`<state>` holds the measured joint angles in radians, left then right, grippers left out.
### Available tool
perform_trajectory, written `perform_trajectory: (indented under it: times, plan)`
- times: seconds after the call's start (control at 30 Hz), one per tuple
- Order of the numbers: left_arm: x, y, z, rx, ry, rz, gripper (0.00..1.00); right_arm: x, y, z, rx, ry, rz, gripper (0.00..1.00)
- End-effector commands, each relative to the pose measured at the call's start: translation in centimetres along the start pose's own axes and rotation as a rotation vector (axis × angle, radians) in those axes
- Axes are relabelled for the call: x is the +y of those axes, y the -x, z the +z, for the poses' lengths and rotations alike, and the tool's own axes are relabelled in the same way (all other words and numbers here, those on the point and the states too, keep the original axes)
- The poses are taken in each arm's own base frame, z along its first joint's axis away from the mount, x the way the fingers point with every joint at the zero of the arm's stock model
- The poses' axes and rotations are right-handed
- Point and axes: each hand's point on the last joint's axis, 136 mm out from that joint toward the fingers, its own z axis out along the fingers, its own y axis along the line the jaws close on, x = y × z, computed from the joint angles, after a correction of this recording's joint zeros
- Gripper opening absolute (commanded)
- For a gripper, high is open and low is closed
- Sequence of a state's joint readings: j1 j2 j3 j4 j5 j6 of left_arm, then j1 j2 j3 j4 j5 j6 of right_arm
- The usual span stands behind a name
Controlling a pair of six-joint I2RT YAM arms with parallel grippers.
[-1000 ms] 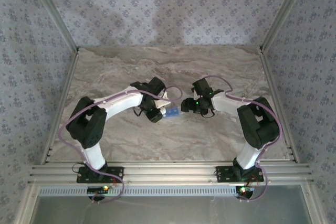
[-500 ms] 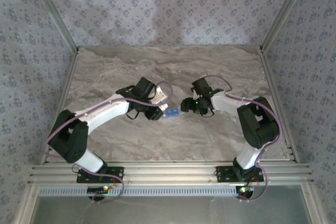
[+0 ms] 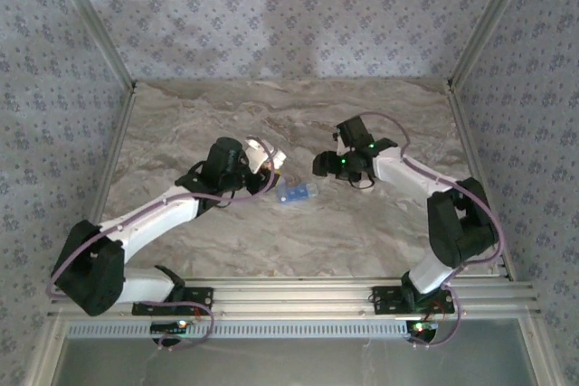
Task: Sort the pills into containers
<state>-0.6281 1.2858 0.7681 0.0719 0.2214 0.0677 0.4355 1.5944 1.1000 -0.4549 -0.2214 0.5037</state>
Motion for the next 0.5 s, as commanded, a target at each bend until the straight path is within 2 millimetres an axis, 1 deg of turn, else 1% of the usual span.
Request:
perform_trajectory:
  times: [0.0,0.03,0.1,0.23,0.4,0.47]
  plan:
    - [-0.2,6.8,-2.4,-0.318,0.004,0.051,0.0,-2.3,1.0,-2.7,-0.012,-0.076,0.028,0.71]
    - [-0.3,7.6,-3.0,-0.366,0.008,0.069,0.0,-3.0,1.4,-3.1,-0.02,-0.092,0.039,0.71]
    - [-0.2,9.2,-3.9,-0.433,0.021,0.092,0.0,-4.7,1.3,-3.9,-0.003,-0.15,0.058,0.71]
    - [-0.4,11.8,-5.0,-0.493,0.025,0.123,0.0,-7.6,1.0,-4.4,0.027,-0.228,0.092,0.72]
    - [0.1,14.7,-6.4,-0.622,0.073,0.156,0.0,-10.6,-0.5,-3.8,0.105,-0.33,0.103,0.72]
    - [0.3,15.4,-6.8,-0.661,0.092,0.162,0.0,-11.3,-1.0,-3.3,0.133,-0.355,0.099,0.72]
